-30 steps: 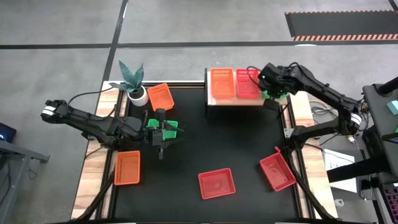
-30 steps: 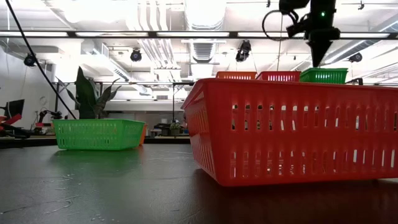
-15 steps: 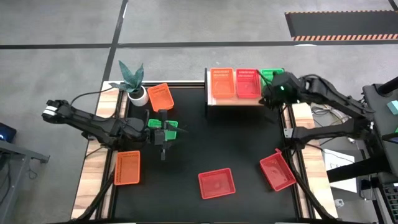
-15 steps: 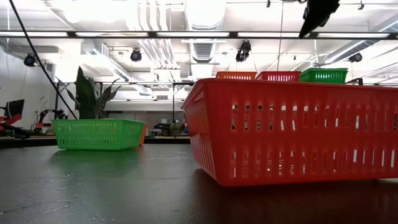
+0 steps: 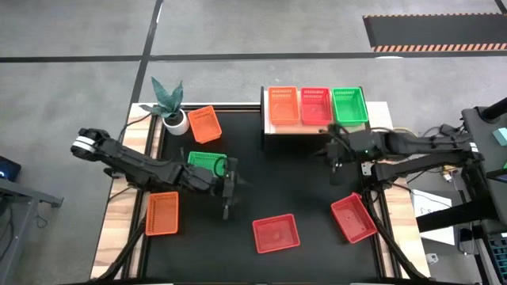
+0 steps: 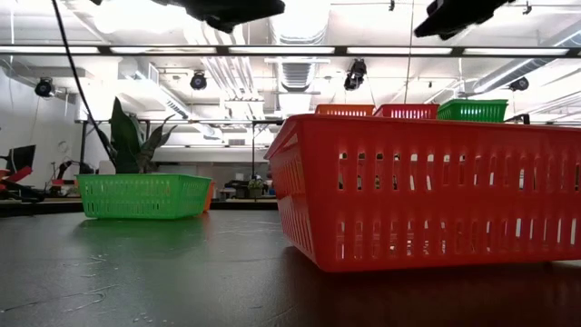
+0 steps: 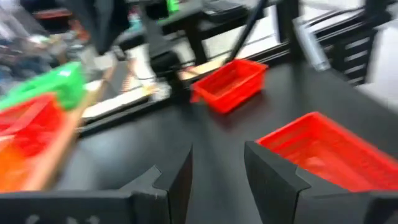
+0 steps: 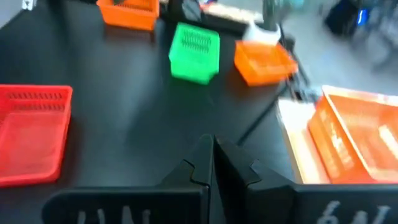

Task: Stack baskets on shelf by color
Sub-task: Stack the left red bin on the other red bin on the shelf

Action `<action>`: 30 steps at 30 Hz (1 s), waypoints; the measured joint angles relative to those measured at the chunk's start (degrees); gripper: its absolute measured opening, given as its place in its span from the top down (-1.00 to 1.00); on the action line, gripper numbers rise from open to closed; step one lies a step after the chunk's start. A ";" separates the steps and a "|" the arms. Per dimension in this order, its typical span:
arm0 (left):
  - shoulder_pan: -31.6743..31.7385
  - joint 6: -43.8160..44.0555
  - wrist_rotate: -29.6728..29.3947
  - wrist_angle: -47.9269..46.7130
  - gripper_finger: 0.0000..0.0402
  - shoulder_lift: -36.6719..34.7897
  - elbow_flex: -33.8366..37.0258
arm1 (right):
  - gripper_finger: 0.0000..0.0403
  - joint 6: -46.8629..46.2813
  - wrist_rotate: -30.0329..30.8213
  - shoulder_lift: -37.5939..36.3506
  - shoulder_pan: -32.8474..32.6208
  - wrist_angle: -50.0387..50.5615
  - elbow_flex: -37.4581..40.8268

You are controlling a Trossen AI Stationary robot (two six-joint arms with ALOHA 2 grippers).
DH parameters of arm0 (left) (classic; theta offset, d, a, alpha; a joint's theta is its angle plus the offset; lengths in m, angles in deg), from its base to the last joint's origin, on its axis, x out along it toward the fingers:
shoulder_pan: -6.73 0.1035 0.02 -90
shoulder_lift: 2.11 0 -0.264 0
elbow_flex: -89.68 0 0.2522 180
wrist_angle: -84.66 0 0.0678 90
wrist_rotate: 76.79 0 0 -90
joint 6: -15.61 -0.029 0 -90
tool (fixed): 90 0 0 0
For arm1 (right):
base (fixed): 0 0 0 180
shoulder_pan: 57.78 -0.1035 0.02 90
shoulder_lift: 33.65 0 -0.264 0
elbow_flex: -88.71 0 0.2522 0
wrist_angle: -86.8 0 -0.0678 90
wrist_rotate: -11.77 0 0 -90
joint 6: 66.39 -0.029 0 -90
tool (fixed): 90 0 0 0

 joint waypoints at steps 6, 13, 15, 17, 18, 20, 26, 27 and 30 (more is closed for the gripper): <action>-0.02 7.66 10.31 -5.37 0.35 5.83 -5.72 | 0.96 8.92 -2.81 -0.68 -0.29 -20.87 12.64; -1.95 11.26 13.12 -29.63 0.35 12.14 -17.93 | 0.96 10.13 -6.04 -2.51 -0.31 -28.26 17.28; -2.79 11.24 14.96 -38.31 0.35 13.99 -21.50 | 0.96 9.39 -6.47 -3.51 -0.31 -28.42 17.75; -3.71 10.87 15.37 -43.37 0.35 15.95 -24.57 | 0.96 9.16 -6.50 -4.65 -0.31 -28.30 18.30; -4.34 10.20 15.48 -44.26 0.35 16.76 -25.86 | 0.96 9.03 -6.50 -5.10 -0.31 -28.26 18.52; -5.87 7.89 15.98 -44.26 0.35 18.10 -27.98 | 0.96 8.95 -6.50 -6.12 -0.31 -28.23 19.03; -9.74 4.65 15.35 -46.22 0.35 22.27 -33.05 | 0.96 8.73 -6.52 -8.62 -0.31 -28.19 21.13; -9.93 4.16 14.59 -46.23 0.35 22.78 -33.57 | 0.96 8.75 -6.52 -8.94 -0.31 -28.19 21.45; -10.39 1.94 13.90 -46.02 0.35 24.46 -35.10 | 0.96 8.64 -6.52 -9.61 -0.31 -28.15 21.70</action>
